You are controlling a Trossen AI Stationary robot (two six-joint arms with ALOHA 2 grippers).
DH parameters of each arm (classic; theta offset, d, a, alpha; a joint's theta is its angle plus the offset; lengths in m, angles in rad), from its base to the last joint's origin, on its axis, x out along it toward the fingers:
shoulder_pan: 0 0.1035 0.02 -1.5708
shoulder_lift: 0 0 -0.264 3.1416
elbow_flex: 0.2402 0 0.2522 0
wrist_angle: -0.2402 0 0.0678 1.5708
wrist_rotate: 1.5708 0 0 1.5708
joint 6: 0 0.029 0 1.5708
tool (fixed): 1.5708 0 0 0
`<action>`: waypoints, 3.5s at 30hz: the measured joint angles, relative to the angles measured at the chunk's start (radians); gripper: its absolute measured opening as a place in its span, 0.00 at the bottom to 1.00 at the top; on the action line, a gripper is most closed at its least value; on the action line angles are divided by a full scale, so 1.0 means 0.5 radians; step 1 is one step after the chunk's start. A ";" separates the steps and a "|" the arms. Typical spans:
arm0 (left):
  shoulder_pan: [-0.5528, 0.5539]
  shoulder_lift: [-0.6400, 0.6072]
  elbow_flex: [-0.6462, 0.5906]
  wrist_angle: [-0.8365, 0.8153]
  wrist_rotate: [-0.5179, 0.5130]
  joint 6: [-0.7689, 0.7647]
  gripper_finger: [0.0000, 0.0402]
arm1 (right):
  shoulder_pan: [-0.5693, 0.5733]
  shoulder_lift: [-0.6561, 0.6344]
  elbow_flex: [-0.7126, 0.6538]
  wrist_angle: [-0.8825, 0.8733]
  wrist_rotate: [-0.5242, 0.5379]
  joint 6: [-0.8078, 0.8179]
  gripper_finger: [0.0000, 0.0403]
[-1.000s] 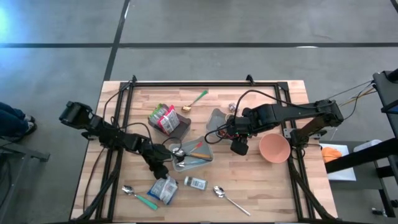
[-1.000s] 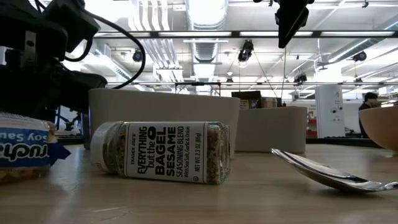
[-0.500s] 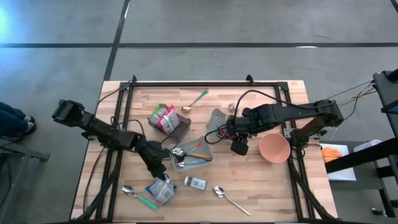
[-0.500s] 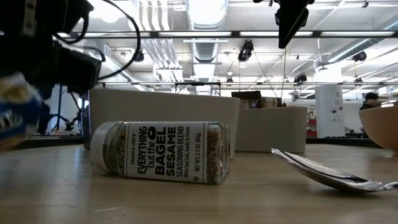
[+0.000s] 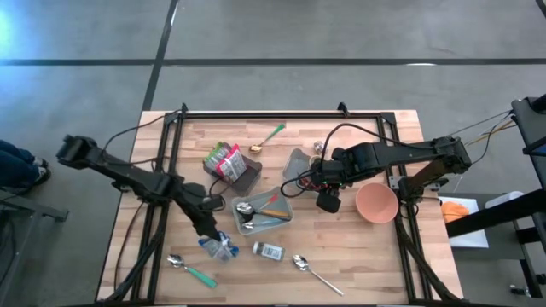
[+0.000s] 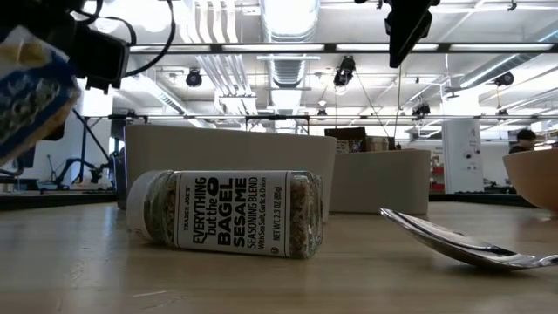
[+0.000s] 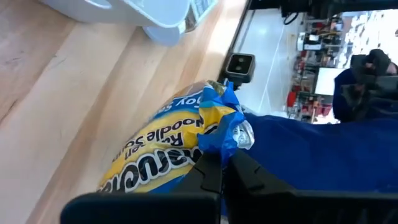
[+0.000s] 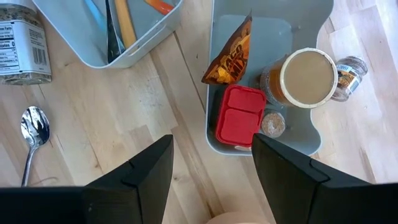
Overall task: Pick & Place Food Item
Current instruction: Put the blue noodle pack into the black bin
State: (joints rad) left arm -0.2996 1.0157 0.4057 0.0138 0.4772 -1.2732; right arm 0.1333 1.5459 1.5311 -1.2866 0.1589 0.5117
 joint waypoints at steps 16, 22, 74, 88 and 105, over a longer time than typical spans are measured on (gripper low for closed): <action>0.000 -0.329 0.002 -0.083 -0.036 -0.122 0.00 | 0.000 0.000 0.000 0.022 0.000 0.002 0.53; 0.000 -0.534 0.003 -0.082 -0.265 -0.244 0.00 | 0.000 0.000 0.000 0.029 0.000 0.002 0.53; 0.201 -0.084 0.853 -0.918 -2.706 -0.062 0.00 | -0.002 0.001 -0.001 0.112 0.000 0.000 0.53; 0.197 0.053 0.533 -0.446 -2.811 -0.001 0.00 | -0.002 0.001 -0.001 0.140 0.000 0.002 0.53; 0.197 0.056 0.115 0.296 -2.862 0.202 0.00 | -0.002 0.000 -0.001 0.142 0.000 -0.070 0.53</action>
State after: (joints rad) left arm -0.2012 1.0439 0.4633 0.1616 -0.9539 -1.1723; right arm 0.1326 1.5460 1.5307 -1.2156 0.1590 0.4769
